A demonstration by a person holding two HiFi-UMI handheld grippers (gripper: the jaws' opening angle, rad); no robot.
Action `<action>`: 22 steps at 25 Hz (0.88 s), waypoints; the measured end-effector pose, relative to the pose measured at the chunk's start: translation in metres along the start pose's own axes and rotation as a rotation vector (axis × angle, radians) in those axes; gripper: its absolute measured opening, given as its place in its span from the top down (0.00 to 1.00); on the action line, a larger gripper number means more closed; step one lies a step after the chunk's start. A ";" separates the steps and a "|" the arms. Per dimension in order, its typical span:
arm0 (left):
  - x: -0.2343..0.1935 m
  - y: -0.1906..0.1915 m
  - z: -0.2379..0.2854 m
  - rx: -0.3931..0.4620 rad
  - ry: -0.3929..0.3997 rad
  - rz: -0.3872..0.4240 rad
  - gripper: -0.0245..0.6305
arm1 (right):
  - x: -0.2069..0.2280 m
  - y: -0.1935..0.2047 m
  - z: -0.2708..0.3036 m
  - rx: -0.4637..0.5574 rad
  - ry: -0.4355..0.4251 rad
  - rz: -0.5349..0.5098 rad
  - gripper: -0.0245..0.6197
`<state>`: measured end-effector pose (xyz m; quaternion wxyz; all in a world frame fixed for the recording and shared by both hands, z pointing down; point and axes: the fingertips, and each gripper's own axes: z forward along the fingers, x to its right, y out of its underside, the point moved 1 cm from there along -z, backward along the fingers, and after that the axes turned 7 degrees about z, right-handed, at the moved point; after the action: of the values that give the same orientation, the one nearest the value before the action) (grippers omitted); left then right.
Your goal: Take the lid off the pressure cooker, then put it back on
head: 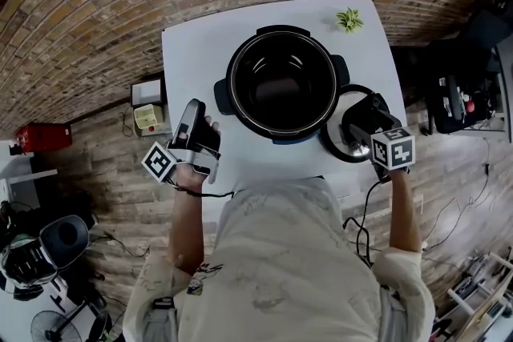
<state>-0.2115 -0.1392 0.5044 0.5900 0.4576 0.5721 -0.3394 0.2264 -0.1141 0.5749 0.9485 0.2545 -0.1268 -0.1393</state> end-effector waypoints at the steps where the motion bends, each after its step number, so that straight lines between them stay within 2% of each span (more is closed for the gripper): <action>1: 0.000 0.000 0.001 0.000 0.001 -0.001 0.65 | 0.000 0.000 0.000 -0.001 0.000 0.000 0.35; 11: 0.009 0.007 0.015 -0.035 0.024 0.024 0.65 | -0.003 0.002 0.007 -0.043 -0.014 -0.031 0.35; 15: 0.014 0.015 0.027 -0.077 0.028 0.054 0.65 | -0.006 0.007 0.014 -0.089 -0.013 -0.082 0.35; 22: 0.023 0.042 0.044 -0.179 0.035 0.085 0.65 | -0.003 0.014 0.033 -0.181 -0.018 -0.113 0.38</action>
<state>-0.1539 -0.1626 0.4844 0.6323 0.4328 0.5905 -0.2533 0.2158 -0.1162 0.6095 0.9572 0.1731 -0.1075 -0.2055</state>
